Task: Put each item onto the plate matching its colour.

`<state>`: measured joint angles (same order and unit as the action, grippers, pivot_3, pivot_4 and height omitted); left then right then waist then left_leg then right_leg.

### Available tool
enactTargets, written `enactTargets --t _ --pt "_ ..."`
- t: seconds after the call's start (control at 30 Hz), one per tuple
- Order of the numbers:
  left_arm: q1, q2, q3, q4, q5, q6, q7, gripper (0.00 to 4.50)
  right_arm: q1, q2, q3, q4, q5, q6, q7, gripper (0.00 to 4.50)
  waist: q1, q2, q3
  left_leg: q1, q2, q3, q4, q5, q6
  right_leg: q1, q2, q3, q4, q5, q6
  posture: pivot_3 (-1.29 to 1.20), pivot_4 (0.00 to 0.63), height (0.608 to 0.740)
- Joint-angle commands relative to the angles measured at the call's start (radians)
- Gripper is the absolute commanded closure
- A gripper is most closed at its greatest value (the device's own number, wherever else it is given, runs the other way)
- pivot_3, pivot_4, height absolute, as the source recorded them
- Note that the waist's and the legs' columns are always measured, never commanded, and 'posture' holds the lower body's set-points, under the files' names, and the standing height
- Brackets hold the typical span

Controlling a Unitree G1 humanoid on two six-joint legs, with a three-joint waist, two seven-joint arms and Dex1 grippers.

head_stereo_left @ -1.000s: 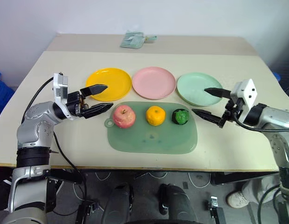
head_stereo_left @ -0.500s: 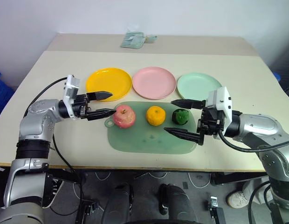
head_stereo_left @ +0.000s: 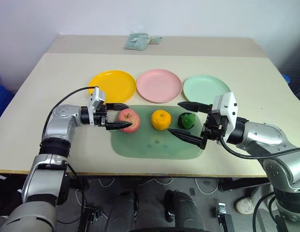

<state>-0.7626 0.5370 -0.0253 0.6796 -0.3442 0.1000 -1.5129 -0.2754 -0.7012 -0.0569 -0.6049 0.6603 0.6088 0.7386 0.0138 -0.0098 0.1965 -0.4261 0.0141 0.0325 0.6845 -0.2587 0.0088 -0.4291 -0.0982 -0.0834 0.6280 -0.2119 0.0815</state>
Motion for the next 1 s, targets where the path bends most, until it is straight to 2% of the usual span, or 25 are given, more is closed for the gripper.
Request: enactTargets --t 0.03,0.17,0.27,0.4,0.5,0.57,0.63,0.7,0.77,1.0 --pt "-0.046 -0.007 -0.010 0.031 0.023 -0.027 -0.026 0.00 0.015 0.000 -0.023 -0.045 -0.003 -0.019 -0.012 0.04 0.002 0.000 0.000 0.000 0.000 0.000 0.000 0.000 0.000 0.000 0.000 0.000 0.000 0.000 0.000 0.00 0.150 0.740" --pt "-0.040 -0.017 -0.059 0.080 0.115 -0.122 -0.007 0.00 0.017 -0.003 -0.030 -0.050 -0.008 -0.024 -0.023 0.04 0.000 0.000 0.000 0.000 0.000 0.000 0.000 0.000 0.000 0.000 0.000 0.000 0.000 0.000 0.000 0.00 0.150 0.740" --pt "-0.039 -0.030 -0.064 0.098 0.131 -0.168 -0.016 0.00 0.016 -0.005 -0.029 -0.053 -0.008 -0.023 -0.025 0.04 0.000 0.000 0.000 0.000 0.000 0.000 0.000 0.000 0.000 0.000 0.000 0.000 0.000 0.000 0.000 0.00 0.150 0.740" --pt "-0.055 -0.055 -0.038 0.117 0.118 -0.201 -0.001 1.14 0.012 -0.005 -0.024 -0.047 -0.017 -0.030 -0.026 0.00 0.003 0.000 0.000 0.000 0.000 0.000 0.000 0.000 0.000 0.000 0.000 0.000 0.000 0.000 0.000 0.00 0.150 0.740" --pt "-0.104 -0.087 0.020 0.140 0.063 -0.151 0.040 1.14 -0.010 0.018 -0.023 -0.030 -0.030 -0.045 -0.046 0.00 0.004 -0.001 0.000 0.000 0.000 0.000 0.000 0.000 0.000 0.001 0.000 0.000 0.000 0.000 0.000 0.00 0.150 0.740" --pt "-0.177 -0.124 0.086 0.192 0.021 -0.106 0.138 1.14 -0.072 0.059 -0.011 0.047 -0.144 -0.117 -0.129 0.00 0.001 -0.001 0.000 0.000 0.000 -0.001 0.000 0.000 0.000 0.000 0.000 0.000 0.000 0.000 0.000 0.00 0.150 0.740" --pt "-0.247 -0.158 0.134 0.275 0.028 -0.134 0.284 1.14 -0.143 0.104 -0.019 0.144 -0.199 -0.104 -0.218 0.00 0.000 -0.002 0.001 0.000 -0.001 -0.001 0.001 0.000 0.000 0.000 0.000 0.000 0.000 0.000 0.001 0.00 0.150 0.740" --pt "-0.300 -0.191 0.152 0.349 0.048 -0.166 0.385 1.14 -0.187 0.117 -0.007 0.215 -0.287 -0.139 -0.272 0.00 0.001 -0.002 0.001 0.000 -0.001 -0.001 0.001 0.000 0.000 0.000 0.000 0.000 0.001 0.000 0.001 0.00 0.150 0.740" --pt "-0.349 -0.232 0.152 0.418 0.084 -0.216 0.498 1.14 -0.231 0.153 -0.026 0.271 -0.303 -0.115 -0.331 0.00 0.000 -0.002 0.001 0.000 -0.003 0.000 0.000 0.000 0.000 0.000 0.000 0.000 0.001 0.000 0.001 0.00 0.150 0.740" --pt "-0.494 -0.371 0.153 0.589 0.167 -0.283 0.802 1.14 -0.241 0.180 0.007 0.293 -0.355 -0.108 -0.348 0.00 0.000 -0.004 0.001 -0.002 -0.004 0.004 -0.002 -0.001 0.001 -0.001 0.000 0.000 0.000 0.001 0.002 0.00 0.150 0.740"
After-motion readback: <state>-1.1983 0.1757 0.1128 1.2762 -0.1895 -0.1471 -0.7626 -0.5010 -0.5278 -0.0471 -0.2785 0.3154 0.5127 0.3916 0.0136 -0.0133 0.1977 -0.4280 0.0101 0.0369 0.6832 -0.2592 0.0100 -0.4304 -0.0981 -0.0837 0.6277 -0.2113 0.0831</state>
